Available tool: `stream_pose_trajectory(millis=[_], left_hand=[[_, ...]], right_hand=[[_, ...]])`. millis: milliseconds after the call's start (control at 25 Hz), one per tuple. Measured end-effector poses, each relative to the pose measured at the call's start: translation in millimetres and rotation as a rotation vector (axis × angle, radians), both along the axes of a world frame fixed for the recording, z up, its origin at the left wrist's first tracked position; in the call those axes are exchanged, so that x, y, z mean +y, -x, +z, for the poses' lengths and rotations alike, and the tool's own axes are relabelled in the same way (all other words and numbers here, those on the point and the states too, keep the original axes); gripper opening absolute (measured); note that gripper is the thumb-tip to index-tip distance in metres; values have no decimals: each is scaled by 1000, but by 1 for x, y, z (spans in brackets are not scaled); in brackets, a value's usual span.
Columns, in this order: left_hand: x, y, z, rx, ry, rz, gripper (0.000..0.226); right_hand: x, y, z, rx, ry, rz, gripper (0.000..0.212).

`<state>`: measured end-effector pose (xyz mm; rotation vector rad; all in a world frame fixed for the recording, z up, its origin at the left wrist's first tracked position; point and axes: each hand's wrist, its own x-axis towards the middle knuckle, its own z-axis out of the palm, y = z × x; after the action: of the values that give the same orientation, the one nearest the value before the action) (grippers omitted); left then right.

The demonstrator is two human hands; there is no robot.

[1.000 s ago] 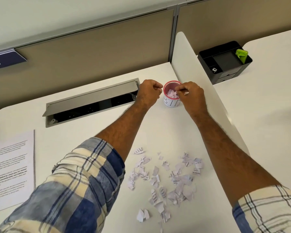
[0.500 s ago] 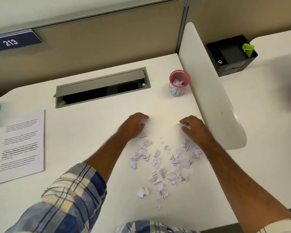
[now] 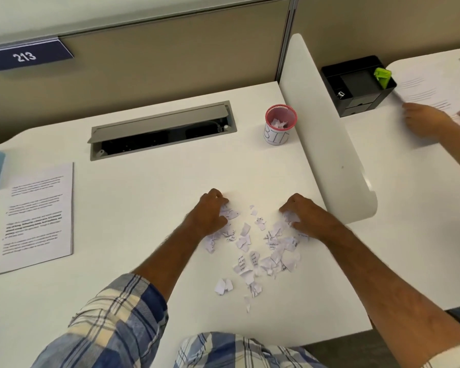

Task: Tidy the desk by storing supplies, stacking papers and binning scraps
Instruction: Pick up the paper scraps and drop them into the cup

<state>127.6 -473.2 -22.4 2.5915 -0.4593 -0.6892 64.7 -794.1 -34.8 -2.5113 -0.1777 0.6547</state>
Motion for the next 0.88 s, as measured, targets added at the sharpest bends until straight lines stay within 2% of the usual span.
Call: stream_pose_trajectory(millis=[160,240,400,680,880], left_hand=[[8,14,-6,-77,-14,-55,48],[12,17,-9,-124,-8,-58,40],[12,17,-9,-185,-26,-101,20],[4,16,-15,-205,-182,-128,16],[4,8,-12,-137,-50,29,14]], right_hand=[[10,6,-3,-172,1,9,17],[14,6,-1,-190,16,-24,12],[19,1,0,-137,97,-80,9],[23,-12,5,-22,129,-162,11],[24,-14,17,-39,-38,-375,18]])
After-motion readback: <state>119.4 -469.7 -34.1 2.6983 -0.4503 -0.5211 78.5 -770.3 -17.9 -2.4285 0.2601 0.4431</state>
